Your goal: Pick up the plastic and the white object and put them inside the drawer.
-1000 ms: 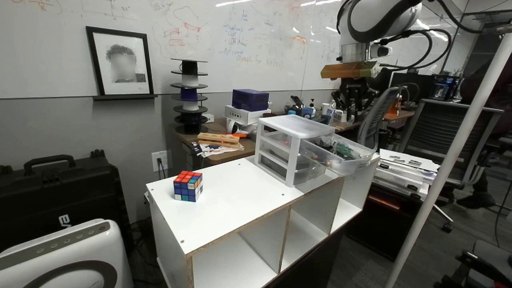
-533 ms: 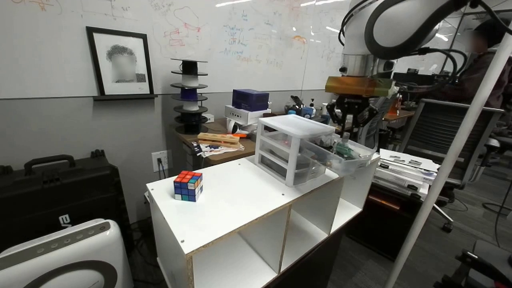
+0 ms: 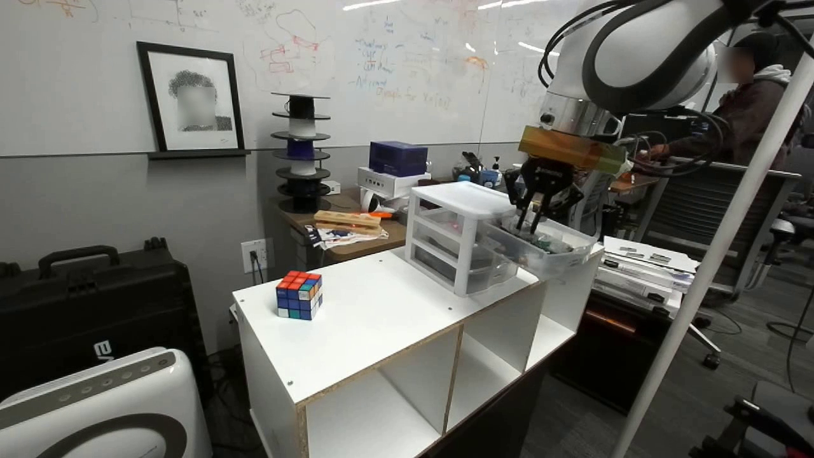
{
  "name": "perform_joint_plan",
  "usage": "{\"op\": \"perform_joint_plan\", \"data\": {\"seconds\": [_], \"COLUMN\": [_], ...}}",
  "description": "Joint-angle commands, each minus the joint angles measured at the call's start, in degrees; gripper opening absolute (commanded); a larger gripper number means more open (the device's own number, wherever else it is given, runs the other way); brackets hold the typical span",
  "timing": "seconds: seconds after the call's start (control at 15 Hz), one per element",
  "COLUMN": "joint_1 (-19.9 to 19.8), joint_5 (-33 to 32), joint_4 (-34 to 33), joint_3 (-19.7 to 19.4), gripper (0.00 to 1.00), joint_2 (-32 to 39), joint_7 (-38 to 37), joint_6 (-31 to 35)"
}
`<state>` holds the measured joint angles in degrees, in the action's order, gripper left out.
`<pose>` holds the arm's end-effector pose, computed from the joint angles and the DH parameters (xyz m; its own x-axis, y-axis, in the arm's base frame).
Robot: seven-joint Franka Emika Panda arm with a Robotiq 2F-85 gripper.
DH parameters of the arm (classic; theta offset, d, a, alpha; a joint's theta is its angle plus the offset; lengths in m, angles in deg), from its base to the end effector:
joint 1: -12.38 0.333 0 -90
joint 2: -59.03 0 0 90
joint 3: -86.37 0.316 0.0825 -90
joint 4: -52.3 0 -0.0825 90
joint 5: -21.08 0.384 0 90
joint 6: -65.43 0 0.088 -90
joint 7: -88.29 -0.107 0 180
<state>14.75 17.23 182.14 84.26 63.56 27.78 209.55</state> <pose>0.5442 0.0031 0.3414 0.5293 -0.8389 0.1270 -0.8311 -0.5427 -0.1211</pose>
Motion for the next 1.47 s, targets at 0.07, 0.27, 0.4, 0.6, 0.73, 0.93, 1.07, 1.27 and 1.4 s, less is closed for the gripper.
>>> {"op": "perform_joint_plan", "data": {"seconds": [0.07, 0.27, 0.4, 0.6, 0.73, 0.93, 1.07, 1.27, 1.4], "joint_1": [-0.5, -0.47, -0.41, -1.13, -2.04, -3.31, -4.4, -6.03, -6.88], "joint_5": [4.52, 6.08, 5.8, 4.13, 2.77, 2.41, 1.61, -0.81, -3.87], "joint_4": [1.45, 2.09, 2.47, 2.33, 1.24, -1.46, -2.38, -3.2, -3.02], "joint_3": [0.78, 0.75, 0.6, 0.54, 0.54, 0.2, -0.07, -0.51, -0.42], "gripper": [0.52, 0.76, 0.91, 1.0, 1.0, 1.0, 1.0, 1.0, 1.0], "joint_2": [-1.29, -3.45, -5.8, -10.28, -13.25, -16.3, -17.51, -17.09, -15.69], "joint_7": [5.17, 5.16, 2.91, 3.71, 6.87, 16.39, 22.36, 31.8, 36.81], "joint_6": [2.4, 1.58, 0.24, -4.39, -10.03, -24.04, -31.11, -36.8, -37.45]}}
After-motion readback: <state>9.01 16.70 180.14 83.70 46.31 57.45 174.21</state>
